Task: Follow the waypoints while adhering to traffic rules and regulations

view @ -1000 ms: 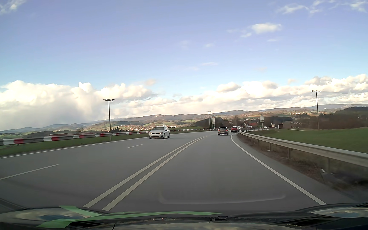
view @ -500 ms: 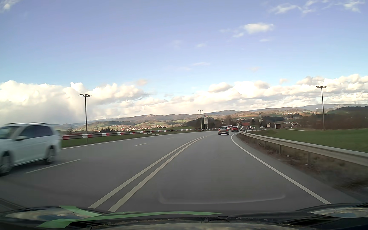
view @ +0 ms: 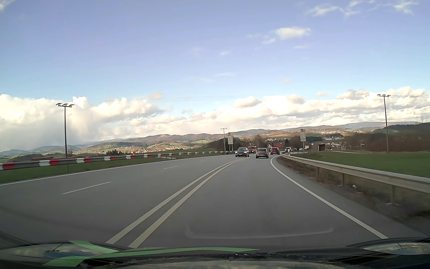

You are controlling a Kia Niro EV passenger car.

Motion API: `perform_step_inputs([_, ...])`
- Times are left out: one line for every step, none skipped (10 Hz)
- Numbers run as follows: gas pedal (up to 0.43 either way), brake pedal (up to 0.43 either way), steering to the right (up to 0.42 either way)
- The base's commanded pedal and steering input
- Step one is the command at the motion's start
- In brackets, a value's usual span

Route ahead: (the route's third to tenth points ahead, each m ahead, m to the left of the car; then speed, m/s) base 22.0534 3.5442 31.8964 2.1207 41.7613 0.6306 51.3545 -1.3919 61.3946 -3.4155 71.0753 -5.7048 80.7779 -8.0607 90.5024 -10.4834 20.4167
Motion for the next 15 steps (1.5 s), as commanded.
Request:
perform_step_inputs([0.008,0.000,0.018])
perform_step_inputs([0.008,0.000,0.018])
perform_step_inputs([0.008,0.000,0.018])
perform_step_inputs([0.008,0.000,0.018])
perform_step_inputs([0.008,0.000,0.019])
perform_step_inputs([0.000,0.000,0.019])
perform_step_inputs([0.000,0.000,0.019])
perform_step_inputs([0.000,0.000,0.019])
perform_step_inputs([0.000,0.000,0.019])
perform_step_inputs([0.000,0.000,0.019])
perform_step_inputs([0.000,0.000,0.019])
perform_step_inputs([0.000,0.000,0.019])
perform_step_inputs([0.000,0.000,0.019])
perform_step_inputs([0.000,0.000,0.019])
perform_step_inputs([0.000,0.000,0.019])
